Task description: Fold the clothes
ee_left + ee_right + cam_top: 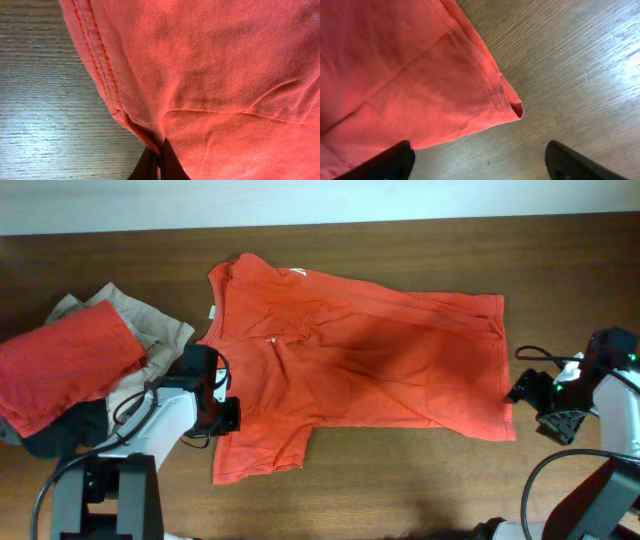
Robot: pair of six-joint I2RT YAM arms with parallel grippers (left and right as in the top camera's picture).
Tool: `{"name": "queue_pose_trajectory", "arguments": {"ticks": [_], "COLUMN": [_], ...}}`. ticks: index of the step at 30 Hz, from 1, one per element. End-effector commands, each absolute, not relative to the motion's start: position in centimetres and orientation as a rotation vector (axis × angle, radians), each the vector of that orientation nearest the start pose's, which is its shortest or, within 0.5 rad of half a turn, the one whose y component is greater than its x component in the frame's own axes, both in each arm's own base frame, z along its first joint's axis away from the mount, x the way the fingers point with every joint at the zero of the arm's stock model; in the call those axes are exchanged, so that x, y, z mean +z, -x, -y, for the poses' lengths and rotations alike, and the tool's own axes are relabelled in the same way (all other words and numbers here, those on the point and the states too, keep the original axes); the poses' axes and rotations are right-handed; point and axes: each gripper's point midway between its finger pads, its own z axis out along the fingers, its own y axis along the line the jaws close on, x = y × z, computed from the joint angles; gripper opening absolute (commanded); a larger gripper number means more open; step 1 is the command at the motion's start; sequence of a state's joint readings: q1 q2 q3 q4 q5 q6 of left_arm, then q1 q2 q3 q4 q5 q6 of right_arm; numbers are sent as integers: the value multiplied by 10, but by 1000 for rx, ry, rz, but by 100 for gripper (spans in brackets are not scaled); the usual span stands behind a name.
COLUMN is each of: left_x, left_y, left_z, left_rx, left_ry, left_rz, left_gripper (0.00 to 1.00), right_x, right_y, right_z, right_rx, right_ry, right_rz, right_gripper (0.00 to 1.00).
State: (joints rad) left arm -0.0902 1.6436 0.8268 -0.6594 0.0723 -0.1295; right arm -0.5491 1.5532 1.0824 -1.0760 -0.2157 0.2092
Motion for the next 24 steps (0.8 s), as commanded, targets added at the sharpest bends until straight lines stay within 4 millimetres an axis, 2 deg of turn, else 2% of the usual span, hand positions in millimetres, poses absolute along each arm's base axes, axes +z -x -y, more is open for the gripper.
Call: {"name": "queue_pose_trajectory", "arguments": {"ticks": [1,4,6,7,9,12,16,21,23,24], "left_x": [-22,-20,-19,-19,-19,-19,-19,-19,-19,-19], "left_y": [-251,-252,-251,-250,-249,-248,-248,-249,-248,-248], "left_z": [46,46,46,46,46,46,46,46,46,46], "left_rx": [-202,-200,-200,-199,-199,-198,-198,-198,-198,-198], "left_ry": [76,80,81,81,82,82,82,81,82,82], "left_rz": [-3151,-3155,-3161,-3164,-3169,-3172,-3172,-3171,-3172,-3172], "left_gripper": [0,0,0,0,0,0,0,0,0,0], "right_x": [76,70,63,60,54,46,35,21,14,11], "right_y": [-247,-242,-235,-232,-225,-217,-211,-213,-214,-214], "right_z": [98,91,84,81,72,59,49,50,50,50], "right_rx": [395,404,417,422,461,530,562,550,542,540], "right_ry": [-1086,-1080,-1081,-1081,-1084,-1059,-1076,-1176,-1209,-1217], "right_rz": [-2865,-2891,-2924,-2936,-2959,-2990,-2999,-2937,-2911,-2903], "right_gripper": [73,71,76,79,93,99,99,99,92,82]}}
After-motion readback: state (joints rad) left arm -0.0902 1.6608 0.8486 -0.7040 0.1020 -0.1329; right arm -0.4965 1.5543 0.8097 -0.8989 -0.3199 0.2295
